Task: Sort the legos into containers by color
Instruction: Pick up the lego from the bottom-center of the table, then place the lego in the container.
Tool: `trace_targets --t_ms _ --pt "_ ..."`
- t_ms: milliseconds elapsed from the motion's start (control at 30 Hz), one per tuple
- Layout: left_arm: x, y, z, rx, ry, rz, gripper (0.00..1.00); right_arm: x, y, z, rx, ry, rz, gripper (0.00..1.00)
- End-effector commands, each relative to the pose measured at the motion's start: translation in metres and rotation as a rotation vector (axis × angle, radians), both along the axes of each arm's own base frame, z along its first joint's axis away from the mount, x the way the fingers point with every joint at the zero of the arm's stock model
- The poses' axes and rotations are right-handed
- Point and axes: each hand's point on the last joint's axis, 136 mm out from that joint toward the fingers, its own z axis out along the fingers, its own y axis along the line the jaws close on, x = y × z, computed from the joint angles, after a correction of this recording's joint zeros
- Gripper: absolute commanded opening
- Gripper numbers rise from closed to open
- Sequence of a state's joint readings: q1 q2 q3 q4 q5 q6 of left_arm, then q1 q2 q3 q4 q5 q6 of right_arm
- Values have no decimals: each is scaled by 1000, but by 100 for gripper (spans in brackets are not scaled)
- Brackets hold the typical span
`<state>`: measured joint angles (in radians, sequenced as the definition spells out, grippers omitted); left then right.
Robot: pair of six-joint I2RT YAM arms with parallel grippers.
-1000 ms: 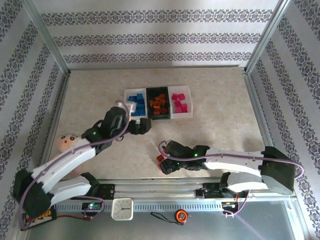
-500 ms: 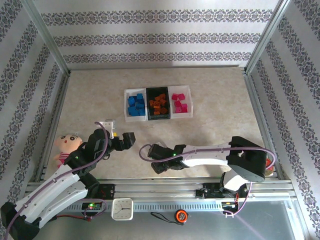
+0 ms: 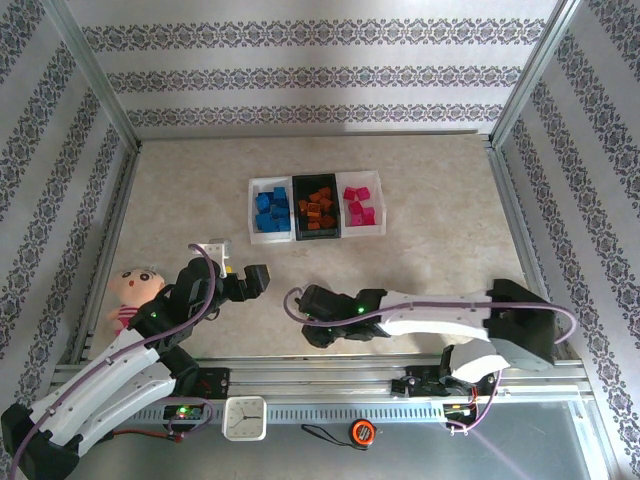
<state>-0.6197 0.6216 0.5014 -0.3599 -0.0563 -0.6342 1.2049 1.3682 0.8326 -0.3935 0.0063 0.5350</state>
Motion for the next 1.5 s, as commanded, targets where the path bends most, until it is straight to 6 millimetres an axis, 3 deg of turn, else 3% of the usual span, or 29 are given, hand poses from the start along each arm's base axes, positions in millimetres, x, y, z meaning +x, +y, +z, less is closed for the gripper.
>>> trace_targets --t_ms 0,133,267,433,633,933,1067,1133,1267,1467 --pt "0 3 -3 2 17 9 100 33 -11 44 67 -80 -55 27" --pt "0 2 -2 -1 14 8 100 104 -45 85 133 -193 -233 27" --pt "0 -1 -4 -13 15 -2 100 176 -82 100 147 -249 -418 27" --pt "0 -4 -5 -16 27 -14 100 251 -115 81 77 -252 -588 27" --pt "-1 -6 -9 -25 42 -17 100 303 -127 46 -73 -236 -648 28" --pt "-2 -9 -14 -37 56 -25 100 334 -135 15 -140 -196 -697 36" --pt "-2 -9 -14 -38 58 -25 100 337 -134 12 -146 -188 -697 53" --pt "-2 -9 -15 -36 59 -27 100 337 -132 19 -132 -197 -693 63" --pt "-2 -9 -15 -33 59 -26 100 330 -130 46 -91 -238 -683 72" --pt "-3 -9 -16 -36 63 -29 100 285 -116 80 -23 -295 -625 78"
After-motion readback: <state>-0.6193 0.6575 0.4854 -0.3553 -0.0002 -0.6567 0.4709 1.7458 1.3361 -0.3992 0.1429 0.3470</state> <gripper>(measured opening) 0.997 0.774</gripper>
